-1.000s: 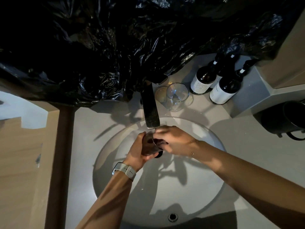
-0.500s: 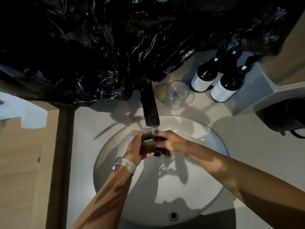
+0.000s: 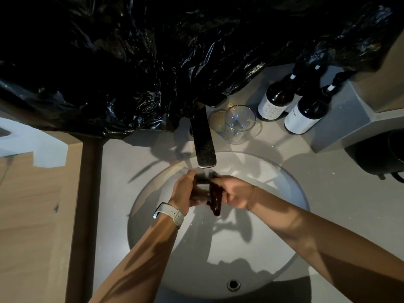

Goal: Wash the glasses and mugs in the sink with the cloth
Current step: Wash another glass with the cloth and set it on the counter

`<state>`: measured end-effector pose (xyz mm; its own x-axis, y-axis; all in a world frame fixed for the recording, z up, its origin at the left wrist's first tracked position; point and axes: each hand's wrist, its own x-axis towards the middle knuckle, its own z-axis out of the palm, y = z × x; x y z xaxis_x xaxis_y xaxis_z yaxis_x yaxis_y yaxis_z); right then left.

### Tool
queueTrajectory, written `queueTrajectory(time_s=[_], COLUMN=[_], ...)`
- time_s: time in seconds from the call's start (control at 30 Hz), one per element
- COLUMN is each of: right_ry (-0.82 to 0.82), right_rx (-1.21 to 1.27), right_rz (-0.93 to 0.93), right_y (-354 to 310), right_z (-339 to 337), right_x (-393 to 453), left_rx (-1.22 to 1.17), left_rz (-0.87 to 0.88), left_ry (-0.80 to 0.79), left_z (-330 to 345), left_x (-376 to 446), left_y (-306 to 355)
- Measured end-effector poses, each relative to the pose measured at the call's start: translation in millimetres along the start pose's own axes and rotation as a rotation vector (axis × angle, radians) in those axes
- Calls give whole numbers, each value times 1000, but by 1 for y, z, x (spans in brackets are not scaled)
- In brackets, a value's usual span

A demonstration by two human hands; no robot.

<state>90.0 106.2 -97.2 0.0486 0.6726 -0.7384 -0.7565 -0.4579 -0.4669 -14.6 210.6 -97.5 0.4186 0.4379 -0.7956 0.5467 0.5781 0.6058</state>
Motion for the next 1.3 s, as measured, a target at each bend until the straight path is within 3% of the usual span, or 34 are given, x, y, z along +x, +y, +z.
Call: queueTrajectory(time_s=[0.17,0.3,0.43,0.53,0.57,0.8,0.97,1.03,1.2,1.3], right_ry=[71,119,556,945,1000,790,422,372,437,349], right_rx=[-993,-899,-866,-1184,-1235,-1223,-550,-634,-849,-775], right_rz=[-384,-440,-513,-537,-548,-516,-268,-306,-473,-457], right_y=[5,4,10,7,6,16,15,15,8,2], right_z=[-6,-18,-35,-29,-25,0,-2,-15,-21,-17], right_x=[-6,-20,-36,-43,-41,-22,-28,-27,-26,-23], left_rx=[-120,-207,-304,-303,-304,-305,-271,-274,-256,-231], left_rz=[-138,-135,-104,-58,-64,-44,-59,-69,-73,-81], left_ry=[-2,81,74,92,91,37,45,36,-33,-54], left_z=[-3,-10,-13,-7,-3,15,4,0,4,6], left_x=[-4,1,0,-7,-8,-20,-20,-19,-25,-24], left_y=[-3,-13,-13,-12,-12,-24,-27,-28,-24,-23])
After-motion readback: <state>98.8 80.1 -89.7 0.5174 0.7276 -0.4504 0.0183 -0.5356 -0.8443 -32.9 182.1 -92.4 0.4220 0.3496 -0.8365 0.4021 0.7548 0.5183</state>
